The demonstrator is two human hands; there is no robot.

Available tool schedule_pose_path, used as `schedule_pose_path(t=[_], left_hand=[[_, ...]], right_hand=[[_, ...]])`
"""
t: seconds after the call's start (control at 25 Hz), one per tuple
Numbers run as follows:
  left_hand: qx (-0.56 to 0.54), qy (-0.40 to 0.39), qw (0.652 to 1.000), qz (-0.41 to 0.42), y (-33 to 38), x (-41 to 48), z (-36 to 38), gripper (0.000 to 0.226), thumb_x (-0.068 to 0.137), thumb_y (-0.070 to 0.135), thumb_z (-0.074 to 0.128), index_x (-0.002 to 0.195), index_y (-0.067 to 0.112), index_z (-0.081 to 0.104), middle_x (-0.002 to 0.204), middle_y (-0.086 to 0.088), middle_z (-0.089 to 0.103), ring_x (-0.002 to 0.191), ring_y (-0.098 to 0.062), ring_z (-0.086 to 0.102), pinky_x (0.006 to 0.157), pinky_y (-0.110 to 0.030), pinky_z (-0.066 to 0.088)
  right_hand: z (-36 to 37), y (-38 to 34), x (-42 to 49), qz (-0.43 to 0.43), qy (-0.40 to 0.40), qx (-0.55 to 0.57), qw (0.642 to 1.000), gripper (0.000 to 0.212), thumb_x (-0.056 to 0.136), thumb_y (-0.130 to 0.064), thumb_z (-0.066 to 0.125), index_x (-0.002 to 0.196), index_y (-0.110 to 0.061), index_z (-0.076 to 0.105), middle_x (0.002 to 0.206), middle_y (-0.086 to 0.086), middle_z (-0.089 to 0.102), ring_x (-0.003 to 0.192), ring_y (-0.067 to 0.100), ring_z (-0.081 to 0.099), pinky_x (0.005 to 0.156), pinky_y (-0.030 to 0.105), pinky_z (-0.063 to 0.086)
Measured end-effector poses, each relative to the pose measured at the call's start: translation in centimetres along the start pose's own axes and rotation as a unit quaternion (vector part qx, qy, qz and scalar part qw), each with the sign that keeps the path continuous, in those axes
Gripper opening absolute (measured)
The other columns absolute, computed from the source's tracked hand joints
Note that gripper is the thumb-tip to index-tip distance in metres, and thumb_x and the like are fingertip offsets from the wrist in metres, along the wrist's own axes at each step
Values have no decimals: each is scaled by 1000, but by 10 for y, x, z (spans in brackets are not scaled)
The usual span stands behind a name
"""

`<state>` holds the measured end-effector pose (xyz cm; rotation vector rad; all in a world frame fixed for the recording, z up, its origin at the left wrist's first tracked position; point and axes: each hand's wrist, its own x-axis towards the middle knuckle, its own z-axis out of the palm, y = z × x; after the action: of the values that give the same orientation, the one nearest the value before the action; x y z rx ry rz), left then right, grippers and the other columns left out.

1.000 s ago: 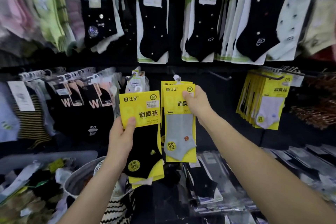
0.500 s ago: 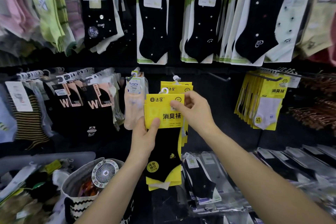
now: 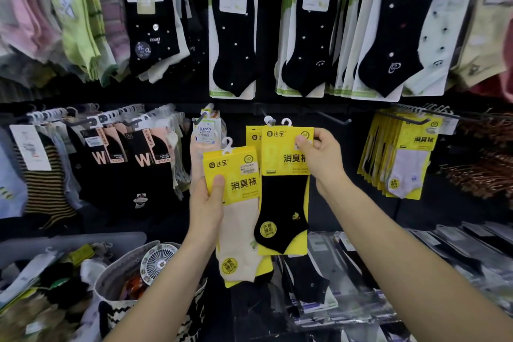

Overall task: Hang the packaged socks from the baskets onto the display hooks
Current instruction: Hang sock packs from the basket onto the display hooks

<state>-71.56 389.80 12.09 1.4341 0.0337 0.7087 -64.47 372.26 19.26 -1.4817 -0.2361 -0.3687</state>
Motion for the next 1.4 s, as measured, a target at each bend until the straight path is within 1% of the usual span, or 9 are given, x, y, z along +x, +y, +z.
schedule_pose_path(t=[0.12,0.32,0.44,0.52,0.68,0.8,0.96,1.28,1.4], left_hand=[[14,15,1000,-17,-5,7,-14,26,97,24,45,114,7,57,103,-6,69,94,-22,67,71,-26,53],[31,9,999,-6,-1,5,-23,15,95,27,50,98,18,62,94,2,70,85,-12,68,65,-18,52],[24,-5,1000,-9,1,1,-18,7,93,22,55,94,20,62,95,-2,70,87,-17,67,70,-24,53],[8,-14,1000,-13,3,-2,-13,5,91,19,58,92,20,63,98,-6,71,90,-21,68,76,-33,55],[-18,-16,999,-21,2,-7,3,9,88,18,62,97,17,65,97,-4,72,88,-19,70,76,-33,57],[-35,-36,998,-35,2,-11,21,19,87,17,63,104,8,65,97,-7,73,87,-21,71,74,-34,58],[-19,-29,999,-25,0,-12,34,19,85,17,66,102,8,65,95,-7,73,84,-17,71,70,-28,58],[-13,-15,1000,-22,1,-6,37,15,81,18,70,95,14,65,88,1,72,74,-6,70,62,-18,55],[0,-35,999,-26,0,-4,36,21,83,19,68,101,9,65,93,-4,72,83,-15,70,69,-27,58]], right_hand=[[9,1,11,1,-9,-34,999,14,92,-15,57,87,-28,53,86,2,70,82,18,69,72,40,58],[31,8,20,1,-15,-110,994,16,91,-18,57,80,-29,52,95,7,68,91,26,66,82,47,55],[29,14,25,24,-9,-119,993,3,90,-21,59,91,-22,57,98,6,67,93,24,66,83,43,55],[21,15,21,27,19,-124,992,17,87,-26,63,102,-20,58,98,2,65,91,17,64,80,35,54],[7,16,-13,-80,19,-87,993,16,81,-38,67,85,-26,57,84,-8,61,76,3,56,65,11,45],[4,22,-39,-75,-97,-139,983,14,79,-34,72,81,-30,59,80,-8,65,77,8,62,70,22,52],[-4,10,-34,-92,-69,-156,981,21,78,-27,74,87,-27,55,82,-9,59,73,5,54,62,13,46],[-4,4,-31,-118,-76,-227,964,8,84,-30,67,79,-25,62,74,-12,57,68,2,50,63,22,41],[-1,1,-23,-104,-94,-212,967,13,89,-22,61,76,-23,61,69,-13,53,65,4,47,63,21,39]])
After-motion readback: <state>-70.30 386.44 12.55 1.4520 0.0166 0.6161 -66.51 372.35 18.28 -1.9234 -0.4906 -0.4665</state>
